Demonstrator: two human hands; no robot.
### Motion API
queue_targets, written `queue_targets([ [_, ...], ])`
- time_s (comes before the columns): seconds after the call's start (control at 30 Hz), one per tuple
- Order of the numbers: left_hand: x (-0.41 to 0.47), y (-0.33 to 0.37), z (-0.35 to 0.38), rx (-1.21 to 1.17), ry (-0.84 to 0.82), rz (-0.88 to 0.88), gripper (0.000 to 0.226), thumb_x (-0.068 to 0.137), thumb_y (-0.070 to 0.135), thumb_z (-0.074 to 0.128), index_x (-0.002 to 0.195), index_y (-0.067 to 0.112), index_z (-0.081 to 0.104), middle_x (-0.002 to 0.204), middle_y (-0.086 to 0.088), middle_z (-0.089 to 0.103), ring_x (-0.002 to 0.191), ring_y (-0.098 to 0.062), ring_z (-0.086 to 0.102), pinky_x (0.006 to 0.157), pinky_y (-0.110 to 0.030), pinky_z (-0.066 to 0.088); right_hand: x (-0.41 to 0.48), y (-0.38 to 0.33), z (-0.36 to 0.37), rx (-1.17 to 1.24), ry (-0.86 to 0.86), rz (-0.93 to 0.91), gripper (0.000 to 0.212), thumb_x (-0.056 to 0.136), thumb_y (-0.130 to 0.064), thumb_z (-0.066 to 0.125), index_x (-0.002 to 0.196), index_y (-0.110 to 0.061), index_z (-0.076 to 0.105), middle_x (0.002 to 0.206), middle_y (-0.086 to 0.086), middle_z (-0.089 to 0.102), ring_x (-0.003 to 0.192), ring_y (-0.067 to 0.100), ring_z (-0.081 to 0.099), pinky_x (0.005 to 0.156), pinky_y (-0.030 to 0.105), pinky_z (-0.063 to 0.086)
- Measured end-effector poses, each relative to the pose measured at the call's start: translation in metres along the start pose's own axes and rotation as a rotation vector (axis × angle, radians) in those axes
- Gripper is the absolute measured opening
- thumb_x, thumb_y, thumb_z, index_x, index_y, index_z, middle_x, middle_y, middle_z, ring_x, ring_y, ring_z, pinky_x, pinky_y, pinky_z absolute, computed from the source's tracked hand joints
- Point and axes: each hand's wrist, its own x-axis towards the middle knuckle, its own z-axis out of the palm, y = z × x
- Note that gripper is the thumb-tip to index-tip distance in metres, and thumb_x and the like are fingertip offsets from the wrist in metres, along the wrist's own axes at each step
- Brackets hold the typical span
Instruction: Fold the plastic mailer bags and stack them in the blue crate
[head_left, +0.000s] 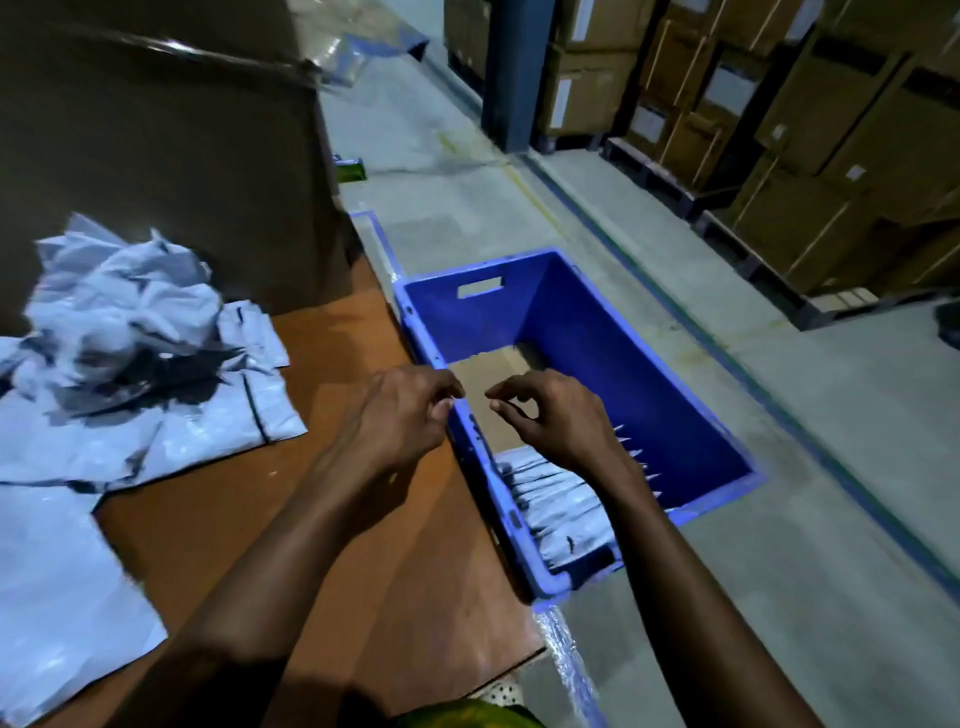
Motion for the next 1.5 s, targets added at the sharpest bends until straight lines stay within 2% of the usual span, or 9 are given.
queue_targets([
  [0.13,-0.060,-0.041,-0.036,0.067,0.143,-0.062,0.022,0.092,0.018,0.069,0.111,0.027,0.077,0.111,0.001,0.076,0.109,-0.027,0.066,0.080,-0.037,0.051,-0.004,-0.076,0.027,0.009,0.150,-0.051,0.020,0.096,-0.044,0.064,0.107,-0.034,0.076,0.094,-0.007,0.072,0.096,0.020,0.064,0.070,0.039,0.054],
  [0.33,-0.173,-0.129,-0.063,0.171,0.277,-0.129,0.024,0.086,0.023,0.060,0.101,0.022,0.078,0.092,-0.003,0.075,0.091,-0.034,0.067,0.072,-0.043,0.055,-0.020,-0.196,0.084,0.158,0.220,-0.144,0.022,0.098,-0.037,0.062,0.109,-0.025,0.077,0.104,-0.005,0.075,0.104,0.021,0.067,0.081,0.039,0.057],
  [0.53,-0.287,-0.196,-0.063,0.217,0.430,-0.200,0.029,0.089,0.020,0.061,0.115,0.021,0.073,0.121,-0.005,0.068,0.120,-0.033,0.059,0.094,-0.049,0.043,-0.058,-0.290,0.172,0.269,0.123,-0.157,0.023,0.100,-0.031,0.065,0.116,-0.020,0.076,0.110,0.001,0.070,0.106,0.026,0.065,0.081,0.043,0.056],
  [0.67,-0.321,-0.233,-0.059,0.303,0.390,-0.239,0.034,0.097,0.031,0.056,0.126,0.020,0.071,0.139,-0.009,0.062,0.133,-0.035,0.052,0.105,-0.058,0.037,-0.081,-0.333,0.206,0.287,0.052,-0.118,0.026,0.100,-0.036,0.064,0.121,-0.024,0.075,0.112,-0.002,0.068,0.108,0.021,0.062,0.084,0.039,0.054],
  [0.77,-0.330,-0.258,-0.054,0.316,0.341,-0.209,0.035,0.100,0.035,0.053,0.125,0.018,0.071,0.136,-0.011,0.064,0.131,-0.035,0.055,0.107,-0.058,0.036,-0.090,-0.356,0.225,0.291,0.029,-0.102,0.026,0.099,-0.038,0.066,0.119,-0.025,0.076,0.112,-0.004,0.070,0.105,0.018,0.063,0.084,0.034,0.052],
  [0.93,-0.330,-0.279,-0.045,0.305,0.382,-0.152,0.029,0.097,0.032,0.058,0.115,0.017,0.074,0.123,-0.007,0.070,0.118,-0.032,0.060,0.100,-0.051,0.040,-0.099,-0.372,0.263,0.215,0.101,-0.024,0.018,0.096,-0.033,0.071,0.110,-0.024,0.078,0.106,-0.004,0.070,0.099,0.020,0.062,0.091,0.035,0.046],
  [1.03,-0.326,-0.282,-0.043,0.291,0.423,-0.140,0.022,0.095,0.029,0.061,0.106,0.017,0.076,0.110,-0.004,0.072,0.107,-0.030,0.062,0.093,-0.049,0.041,-0.100,-0.377,0.270,0.272,0.161,0.000,0.008,0.095,-0.018,0.072,0.099,-0.019,0.079,0.100,-0.003,0.069,0.095,0.021,0.060,0.086,0.026,0.042],
  [1.13,-0.318,-0.280,-0.045,0.270,0.456,-0.129,0.015,0.092,0.027,0.065,0.096,0.018,0.076,0.097,-0.002,0.073,0.098,-0.030,0.063,0.087,-0.047,0.040,-0.100,-0.376,0.265,0.295,0.192,0.004,0.008,0.093,-0.012,0.071,0.096,-0.015,0.078,0.097,0.000,0.069,0.093,0.022,0.061,0.078,0.035,0.050],
  [1.5,-0.240,-0.176,-0.030,0.134,0.626,0.200,0.016,0.099,0.024,0.064,0.093,0.015,0.076,0.087,-0.004,0.071,0.087,-0.029,0.064,0.086,-0.046,0.040,-0.101,-0.279,0.151,0.061,0.427,-0.135,0.021,0.096,-0.009,0.056,0.099,-0.006,0.077,0.098,0.010,0.071,0.088,0.032,0.063,0.076,0.036,0.050],
])
